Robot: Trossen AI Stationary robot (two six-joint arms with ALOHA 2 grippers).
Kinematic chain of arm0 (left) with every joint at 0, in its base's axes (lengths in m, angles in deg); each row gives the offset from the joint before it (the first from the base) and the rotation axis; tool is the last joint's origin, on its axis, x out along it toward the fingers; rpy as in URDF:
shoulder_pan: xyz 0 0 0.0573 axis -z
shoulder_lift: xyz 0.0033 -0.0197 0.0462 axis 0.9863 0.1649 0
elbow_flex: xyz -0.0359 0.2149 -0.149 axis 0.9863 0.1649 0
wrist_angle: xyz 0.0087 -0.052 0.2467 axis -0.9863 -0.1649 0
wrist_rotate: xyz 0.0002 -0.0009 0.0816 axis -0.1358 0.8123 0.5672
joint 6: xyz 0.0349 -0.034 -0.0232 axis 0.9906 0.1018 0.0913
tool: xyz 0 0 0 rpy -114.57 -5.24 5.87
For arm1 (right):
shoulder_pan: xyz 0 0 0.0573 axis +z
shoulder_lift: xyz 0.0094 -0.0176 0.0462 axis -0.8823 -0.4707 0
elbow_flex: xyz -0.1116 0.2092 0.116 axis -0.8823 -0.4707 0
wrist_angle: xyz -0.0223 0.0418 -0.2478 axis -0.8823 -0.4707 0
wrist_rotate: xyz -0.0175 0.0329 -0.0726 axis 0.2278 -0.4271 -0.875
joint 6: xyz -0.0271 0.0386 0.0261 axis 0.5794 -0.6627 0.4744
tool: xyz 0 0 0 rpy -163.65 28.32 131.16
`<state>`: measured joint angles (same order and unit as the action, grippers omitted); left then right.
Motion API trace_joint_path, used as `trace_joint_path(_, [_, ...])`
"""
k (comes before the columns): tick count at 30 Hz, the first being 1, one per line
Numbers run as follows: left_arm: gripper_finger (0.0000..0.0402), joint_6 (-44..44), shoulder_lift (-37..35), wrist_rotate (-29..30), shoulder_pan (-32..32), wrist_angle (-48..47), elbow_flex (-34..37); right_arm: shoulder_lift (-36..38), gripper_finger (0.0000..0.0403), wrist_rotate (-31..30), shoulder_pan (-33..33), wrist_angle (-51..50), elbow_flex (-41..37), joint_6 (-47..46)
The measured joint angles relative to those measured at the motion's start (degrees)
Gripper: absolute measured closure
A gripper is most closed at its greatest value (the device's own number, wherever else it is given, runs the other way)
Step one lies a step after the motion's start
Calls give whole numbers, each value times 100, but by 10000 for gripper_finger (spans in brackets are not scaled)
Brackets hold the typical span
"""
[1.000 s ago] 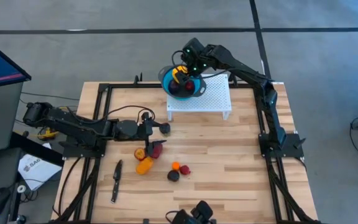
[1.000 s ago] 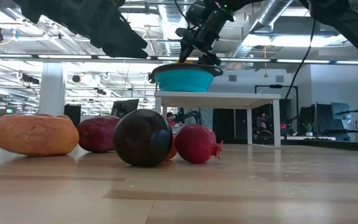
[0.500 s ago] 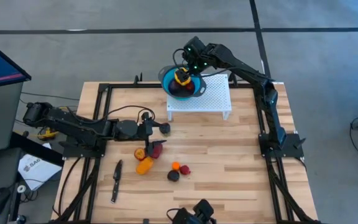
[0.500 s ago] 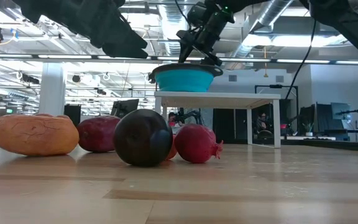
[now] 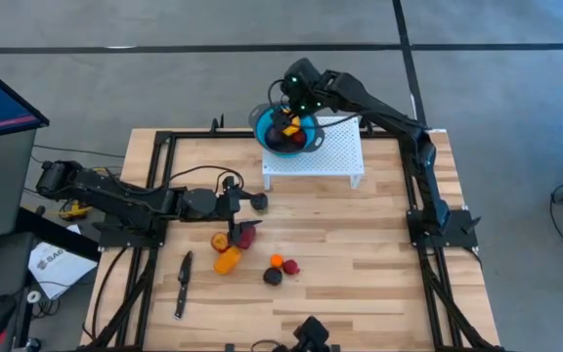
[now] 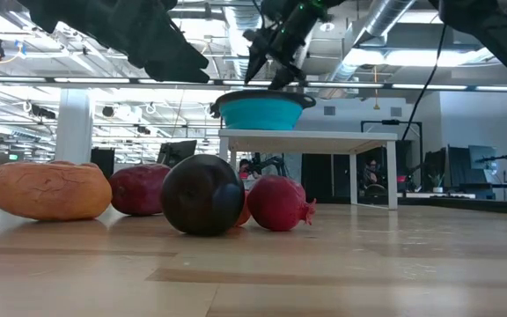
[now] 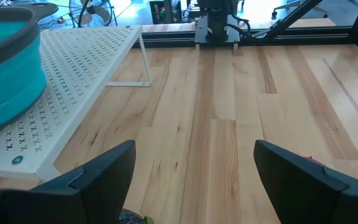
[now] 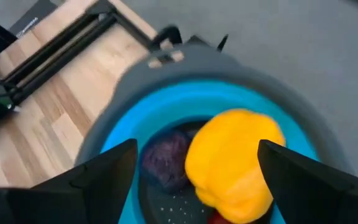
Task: Pick & Place Fruit
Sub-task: Put the top purple plum into the blue strainer bowl on the shelf
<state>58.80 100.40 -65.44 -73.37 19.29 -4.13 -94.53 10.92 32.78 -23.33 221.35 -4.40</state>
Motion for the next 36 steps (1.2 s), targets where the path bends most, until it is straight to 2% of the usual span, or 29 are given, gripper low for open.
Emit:
trace_joint_path(3, [82,0,0,1,14,-2,0,3,78,-420,236,-216,212,379])
trace_joint_path(6, [82,0,0,2,86,-5,0,240,79,-943,644,-400,58,865])
trace_joint_path(11, [82,0,0,11,276,-92,0,557,79,-2210,1611,-995,58,1268])
trace_joint_path(14, [82,-2,0,210,373,-210,0,662,79,-2729,2323,-1250,54,1408])
trace_joint_path(17, [82,-25,0,448,468,-315,0,745,79,-2934,3027,-1417,58,1449])
trace_joint_path(22, [82,-110,0,479,538,-332,0,614,79,-2980,4060,-1594,56,1434])
trace_joint_path(25, [82,-152,0,478,538,-359,0,593,79,-3241,4579,-1550,-164,1120])
trace_joint_path(28, [82,-187,0,476,536,-455,0,652,79,-3996,5014,-1436,-845,656])
trace_joint_path(32, [82,-318,0,476,515,-500,0,763,79,-4949,5453,-1504,-1967,-620])
trace_joint_path(36, [82,-791,97,450,301,-514,-4,858,79,-5259,5783,-1231,-3367,-2306])
